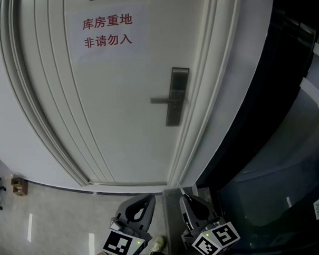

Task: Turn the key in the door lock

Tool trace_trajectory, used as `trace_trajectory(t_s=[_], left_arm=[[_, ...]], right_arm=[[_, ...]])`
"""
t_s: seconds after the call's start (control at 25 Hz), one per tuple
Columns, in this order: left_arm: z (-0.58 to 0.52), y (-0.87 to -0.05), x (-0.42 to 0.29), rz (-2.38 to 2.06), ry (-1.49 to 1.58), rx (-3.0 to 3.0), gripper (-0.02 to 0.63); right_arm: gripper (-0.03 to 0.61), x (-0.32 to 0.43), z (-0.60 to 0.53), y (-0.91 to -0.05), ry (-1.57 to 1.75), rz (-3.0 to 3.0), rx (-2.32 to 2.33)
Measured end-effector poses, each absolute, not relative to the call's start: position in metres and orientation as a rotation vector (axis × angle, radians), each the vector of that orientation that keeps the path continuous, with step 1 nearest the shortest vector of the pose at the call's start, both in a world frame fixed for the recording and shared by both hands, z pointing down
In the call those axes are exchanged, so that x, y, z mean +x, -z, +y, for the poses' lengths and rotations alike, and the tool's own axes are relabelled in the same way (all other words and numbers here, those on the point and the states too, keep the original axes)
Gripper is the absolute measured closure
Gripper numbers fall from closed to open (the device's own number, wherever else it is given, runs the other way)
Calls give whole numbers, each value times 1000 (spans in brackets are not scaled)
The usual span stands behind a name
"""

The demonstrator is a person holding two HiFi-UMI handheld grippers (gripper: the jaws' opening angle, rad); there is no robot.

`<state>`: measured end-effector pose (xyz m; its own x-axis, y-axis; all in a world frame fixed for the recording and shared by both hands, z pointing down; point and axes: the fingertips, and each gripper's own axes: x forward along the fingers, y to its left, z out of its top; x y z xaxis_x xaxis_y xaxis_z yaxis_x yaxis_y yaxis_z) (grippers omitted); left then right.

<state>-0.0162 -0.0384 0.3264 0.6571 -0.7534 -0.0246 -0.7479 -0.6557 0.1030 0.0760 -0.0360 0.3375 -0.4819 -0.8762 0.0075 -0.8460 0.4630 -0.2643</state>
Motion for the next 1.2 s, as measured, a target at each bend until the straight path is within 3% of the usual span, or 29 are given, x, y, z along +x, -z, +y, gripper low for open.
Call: trace_trajectory(t_s=[0.44, 1.0, 1.2], left_arm=[[-130, -312, 18, -1347, 118, 2791, 609], [-241, -331, 24, -1237, 126, 2807, 609], [-271, -332, 30, -1196, 135, 2831, 609]], right_arm=[[558, 99, -135, -333, 281, 2609, -1530], [558, 118, -295, -335, -541, 2655, -2105], [558, 124, -328, -349, -664, 2660, -2201]])
